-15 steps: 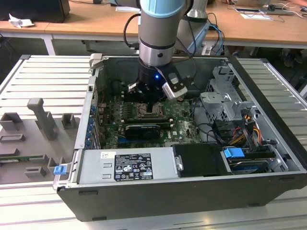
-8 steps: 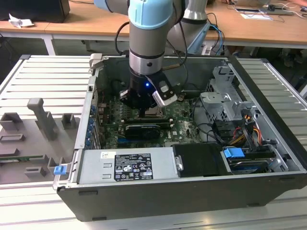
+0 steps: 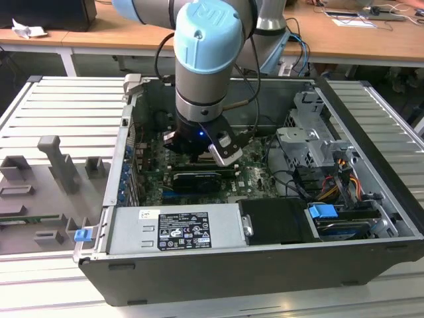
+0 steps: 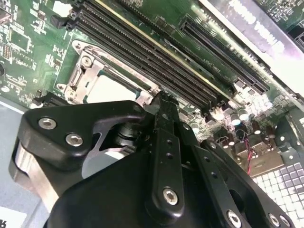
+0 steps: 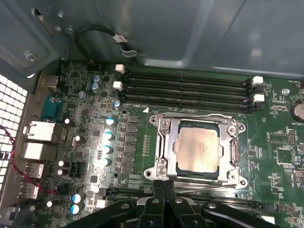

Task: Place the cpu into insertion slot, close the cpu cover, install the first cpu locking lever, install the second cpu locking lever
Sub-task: 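Install the second cpu locking lever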

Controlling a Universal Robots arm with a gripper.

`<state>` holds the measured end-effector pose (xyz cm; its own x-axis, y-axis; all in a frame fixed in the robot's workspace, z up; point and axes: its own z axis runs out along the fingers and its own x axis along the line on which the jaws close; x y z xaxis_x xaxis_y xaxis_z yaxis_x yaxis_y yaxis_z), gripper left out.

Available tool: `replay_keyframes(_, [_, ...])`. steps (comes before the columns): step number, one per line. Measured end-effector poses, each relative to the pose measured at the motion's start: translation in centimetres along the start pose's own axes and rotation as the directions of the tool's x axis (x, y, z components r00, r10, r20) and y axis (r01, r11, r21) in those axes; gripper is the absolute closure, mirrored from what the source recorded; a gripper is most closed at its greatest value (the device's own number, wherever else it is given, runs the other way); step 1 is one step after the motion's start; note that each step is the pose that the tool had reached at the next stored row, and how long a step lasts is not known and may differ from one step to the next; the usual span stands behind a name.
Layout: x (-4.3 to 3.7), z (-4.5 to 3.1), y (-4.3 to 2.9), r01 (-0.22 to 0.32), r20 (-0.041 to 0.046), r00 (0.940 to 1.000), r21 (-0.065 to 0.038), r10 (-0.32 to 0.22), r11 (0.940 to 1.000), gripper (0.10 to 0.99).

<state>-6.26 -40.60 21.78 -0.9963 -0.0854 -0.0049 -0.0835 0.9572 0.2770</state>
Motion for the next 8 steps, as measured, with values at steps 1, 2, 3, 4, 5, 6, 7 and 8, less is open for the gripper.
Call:
replay_keyframes(1, [0.01,0.02,-0.09,0.000,0.0002,1.0000,-0.003,0.000,1.0000,0.980])
replay_keyframes(2, [0.03,0.16,-0.21,0.000,0.0006,1.0000,-0.007,0.000,1.0000,0.980])
replay_keyframes(3, [0.04,0.26,-0.25,0.000,0.0010,1.0000,-0.009,0.000,1.0000,0.980])
replay_keyframes(4, [0.08,0.39,-0.31,0.000,0.0013,1.0000,-0.017,0.000,0.9999,0.980])
replay_keyframes(5, [0.11,0.58,-0.38,0.000,0.0019,1.0000,-0.023,0.000,0.9997,0.980])
replay_keyframes(6, [0.20,0.79,-0.49,0.001,0.0028,1.0000,-0.034,-0.001,0.9994,0.980])
replay_keyframes(7, [0.30,0.95,-0.62,0.001,0.0035,1.0000,-0.043,-0.001,0.9991,0.980])
replay_keyframes(8, [0.37,1.11,-0.76,0.001,0.0039,1.0000,-0.046,-0.001,0.9989,0.980])
